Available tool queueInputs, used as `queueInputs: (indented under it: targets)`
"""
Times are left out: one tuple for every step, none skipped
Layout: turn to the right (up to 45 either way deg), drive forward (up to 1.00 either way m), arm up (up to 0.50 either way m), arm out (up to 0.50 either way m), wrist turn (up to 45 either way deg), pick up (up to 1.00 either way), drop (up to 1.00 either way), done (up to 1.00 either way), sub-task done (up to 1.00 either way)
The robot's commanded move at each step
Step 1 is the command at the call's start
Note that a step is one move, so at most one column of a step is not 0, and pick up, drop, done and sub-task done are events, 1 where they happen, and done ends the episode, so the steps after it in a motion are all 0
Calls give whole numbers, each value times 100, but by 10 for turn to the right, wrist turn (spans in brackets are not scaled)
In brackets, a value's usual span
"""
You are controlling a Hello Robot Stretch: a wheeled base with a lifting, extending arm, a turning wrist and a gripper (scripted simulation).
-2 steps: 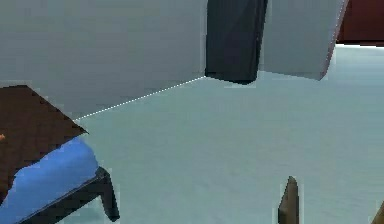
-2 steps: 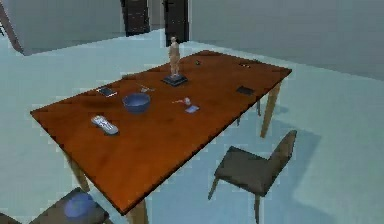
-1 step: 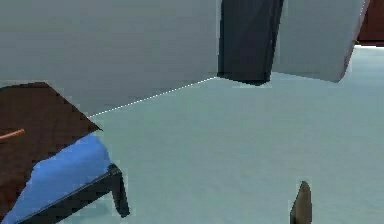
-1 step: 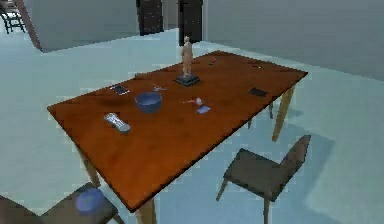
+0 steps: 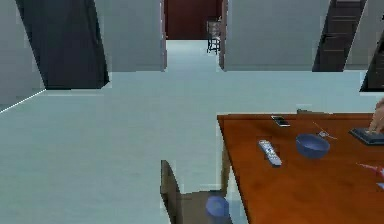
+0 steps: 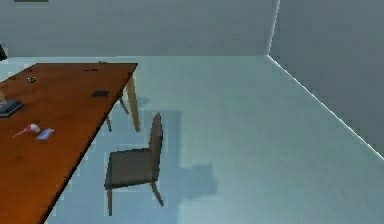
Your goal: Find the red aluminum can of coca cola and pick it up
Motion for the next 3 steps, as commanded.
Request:
queueInputs:
  targets:
    - [450,0,0,0,0,0,0,0,0]
    - [240,0,0,0,0,0,0,0,0]
    - [0,55,0,0,0,0,0,0,0]
